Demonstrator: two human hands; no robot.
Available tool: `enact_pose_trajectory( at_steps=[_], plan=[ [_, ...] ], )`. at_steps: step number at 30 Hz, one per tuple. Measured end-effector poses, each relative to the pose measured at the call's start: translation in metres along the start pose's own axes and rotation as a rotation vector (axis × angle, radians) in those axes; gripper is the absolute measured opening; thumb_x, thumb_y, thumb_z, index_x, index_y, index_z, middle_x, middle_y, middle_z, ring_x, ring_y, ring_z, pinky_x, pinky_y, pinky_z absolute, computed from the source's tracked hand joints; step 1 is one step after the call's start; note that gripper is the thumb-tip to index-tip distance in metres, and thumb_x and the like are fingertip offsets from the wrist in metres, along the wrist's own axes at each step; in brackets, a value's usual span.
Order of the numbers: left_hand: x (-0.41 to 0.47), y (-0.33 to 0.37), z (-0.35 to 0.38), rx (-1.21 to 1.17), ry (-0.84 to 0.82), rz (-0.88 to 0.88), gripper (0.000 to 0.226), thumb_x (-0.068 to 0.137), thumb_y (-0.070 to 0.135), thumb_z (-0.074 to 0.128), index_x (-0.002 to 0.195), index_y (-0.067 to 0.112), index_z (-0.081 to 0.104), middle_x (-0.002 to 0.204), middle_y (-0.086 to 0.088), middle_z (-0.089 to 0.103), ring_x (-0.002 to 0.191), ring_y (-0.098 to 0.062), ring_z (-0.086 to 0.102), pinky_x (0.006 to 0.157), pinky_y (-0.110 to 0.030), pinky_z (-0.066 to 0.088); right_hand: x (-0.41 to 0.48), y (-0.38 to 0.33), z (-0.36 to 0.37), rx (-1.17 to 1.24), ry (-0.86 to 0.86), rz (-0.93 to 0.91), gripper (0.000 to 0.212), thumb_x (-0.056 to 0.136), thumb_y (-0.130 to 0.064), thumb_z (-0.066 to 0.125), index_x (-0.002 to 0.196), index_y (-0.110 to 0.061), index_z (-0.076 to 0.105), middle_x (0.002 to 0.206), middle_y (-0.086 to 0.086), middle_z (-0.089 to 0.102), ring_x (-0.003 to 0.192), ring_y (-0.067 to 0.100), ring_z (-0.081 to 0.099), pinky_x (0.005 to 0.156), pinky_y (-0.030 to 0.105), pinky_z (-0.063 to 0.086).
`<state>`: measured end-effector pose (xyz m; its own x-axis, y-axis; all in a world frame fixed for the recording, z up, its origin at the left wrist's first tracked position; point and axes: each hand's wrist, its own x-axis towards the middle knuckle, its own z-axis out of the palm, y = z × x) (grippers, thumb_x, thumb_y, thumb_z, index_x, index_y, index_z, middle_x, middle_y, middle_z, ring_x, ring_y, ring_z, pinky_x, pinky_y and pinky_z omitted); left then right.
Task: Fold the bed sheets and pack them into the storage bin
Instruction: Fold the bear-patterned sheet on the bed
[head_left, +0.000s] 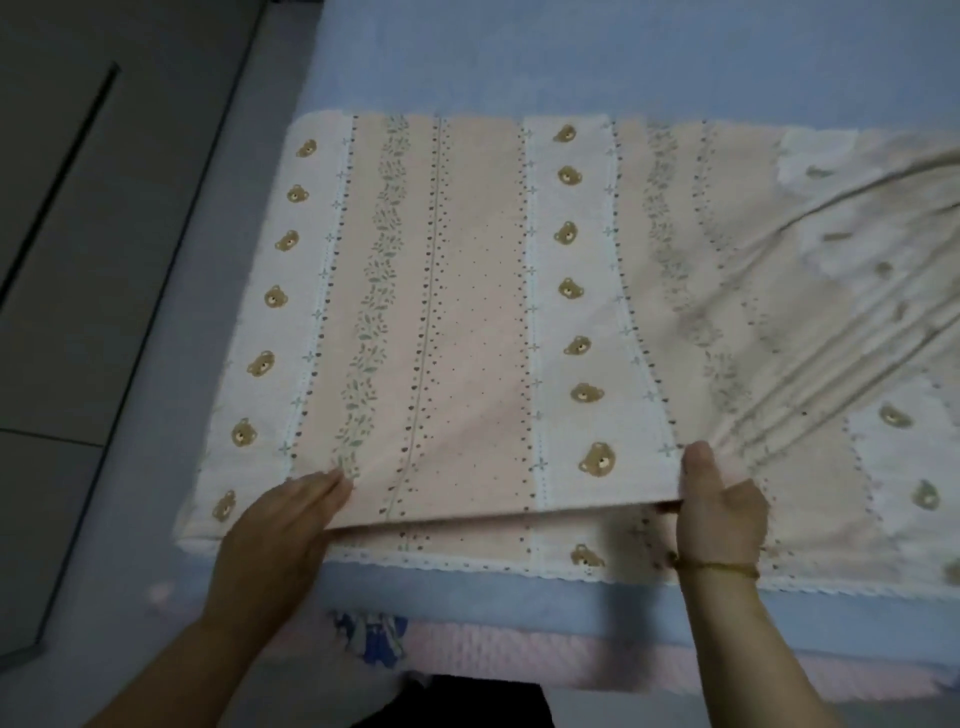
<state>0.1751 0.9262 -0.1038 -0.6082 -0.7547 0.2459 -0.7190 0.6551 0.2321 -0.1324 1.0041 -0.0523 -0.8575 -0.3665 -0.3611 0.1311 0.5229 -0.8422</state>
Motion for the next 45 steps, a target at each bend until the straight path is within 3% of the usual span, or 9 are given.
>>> enact_pose_trajectory(
  at_steps=[6,13,16,22,25,31,35,38,45],
  plan=[
    [-0.028,0.004,0.03,0.026,-0.097,-0.074,0.042,0.071,0.013,0.035,0.106,0.004,0.058,0.095,-0.026,0.068,0.094,-0.026,0.049,0.082,-0.034,0.035,-0.014,0.054,-0.019,-0.439,-0.154,0.138,0.041,0.095,-0.024,0.046,0.064,0.001,0.049,0.071,0.012,0.051,0.076,0.023,0.046,0.063,0.027,0.027],
    [-0.016,0.07,0.048,-0.052,-0.029,-0.077,0.045,0.071,0.014,0.033,0.113,0.01,0.047,0.106,-0.022,0.067,0.101,-0.026,0.045,0.074,-0.043,0.054,0.005,0.06,-0.023,-0.12,-0.123,0.334,0.03,0.089,-0.014,0.057,0.064,-0.006,0.042,0.072,0.016,0.057,0.049,0.024,0.056,0.047,0.028,0.046],
    [-0.007,0.105,0.064,-0.106,-0.042,-0.038,0.039,0.074,0.015,0.035,0.112,0.012,0.046,0.106,-0.02,0.068,0.103,-0.023,0.044,0.09,-0.037,0.034,0.019,0.054,-0.037,0.048,-0.116,0.458,0.021,0.09,-0.008,0.054,0.071,-0.004,0.044,0.072,0.016,0.056,0.026,0.012,0.051,0.03,0.021,0.045],
    [0.021,0.173,0.083,-0.069,-0.15,-0.026,0.049,0.097,0.036,0.023,0.107,0.016,0.067,0.105,-0.011,0.07,0.093,-0.025,0.068,0.076,-0.037,0.054,0.089,0.038,-0.07,0.104,-0.047,0.547,0.044,0.087,-0.011,0.052,0.128,0.001,0.04,0.102,0.016,0.053,0.066,0.025,0.052,0.054,0.036,0.049],
    [0.051,0.221,0.099,-0.076,-0.173,-0.058,0.055,0.096,0.038,0.024,0.095,0.014,0.074,0.101,-0.008,0.071,0.089,-0.024,0.07,0.074,-0.031,0.054,0.142,0.022,-0.096,0.012,-0.02,0.496,0.036,0.086,-0.016,0.052,0.121,-0.011,0.046,0.089,0.009,0.049,0.063,0.021,0.043,0.06,0.03,0.04],
    [0.127,0.315,0.13,-0.03,-0.211,-0.188,0.033,0.052,0.004,0.077,0.084,0.009,0.076,0.091,-0.011,0.073,0.079,-0.028,0.071,0.057,-0.039,0.056,0.251,-0.006,-0.154,-0.081,-0.017,0.381,0.043,0.094,-0.018,0.043,0.131,0.005,0.042,0.131,0.017,0.049,0.111,0.031,0.052,0.076,0.029,0.039],
    [0.133,0.329,0.129,0.03,-0.103,-0.102,0.038,0.064,0.011,0.048,0.094,0.006,0.071,0.095,-0.014,0.072,0.089,-0.03,0.068,0.078,-0.034,0.052,0.269,-0.011,-0.174,-0.162,0.044,0.101,0.041,0.097,-0.019,0.039,0.125,0.009,0.047,0.13,0.024,0.051,0.118,0.035,0.049,0.099,0.036,0.04],
    [0.102,0.329,0.126,0.006,-0.104,-0.012,0.033,0.079,0.017,0.038,0.109,0.012,0.052,0.104,-0.013,0.07,0.107,-0.026,0.048,0.11,-0.025,0.018,0.241,0.015,-0.201,-0.291,0.097,-0.109,0.052,0.097,-0.032,0.032,0.117,0.011,0.053,0.118,0.028,0.057,0.109,0.036,0.054,0.087,0.033,0.04],
    [0.081,0.332,0.142,-0.078,-0.361,-0.069,0.045,0.068,0.017,0.033,0.111,0.014,0.045,0.105,-0.015,0.069,0.108,-0.023,0.042,0.113,-0.021,-0.003,0.212,0.106,-0.234,-0.888,0.0,-0.213,0.062,0.088,-0.028,0.022,0.114,0.017,0.055,0.116,0.033,0.058,0.114,0.046,0.053,0.102,0.054,0.03]
  ],
)
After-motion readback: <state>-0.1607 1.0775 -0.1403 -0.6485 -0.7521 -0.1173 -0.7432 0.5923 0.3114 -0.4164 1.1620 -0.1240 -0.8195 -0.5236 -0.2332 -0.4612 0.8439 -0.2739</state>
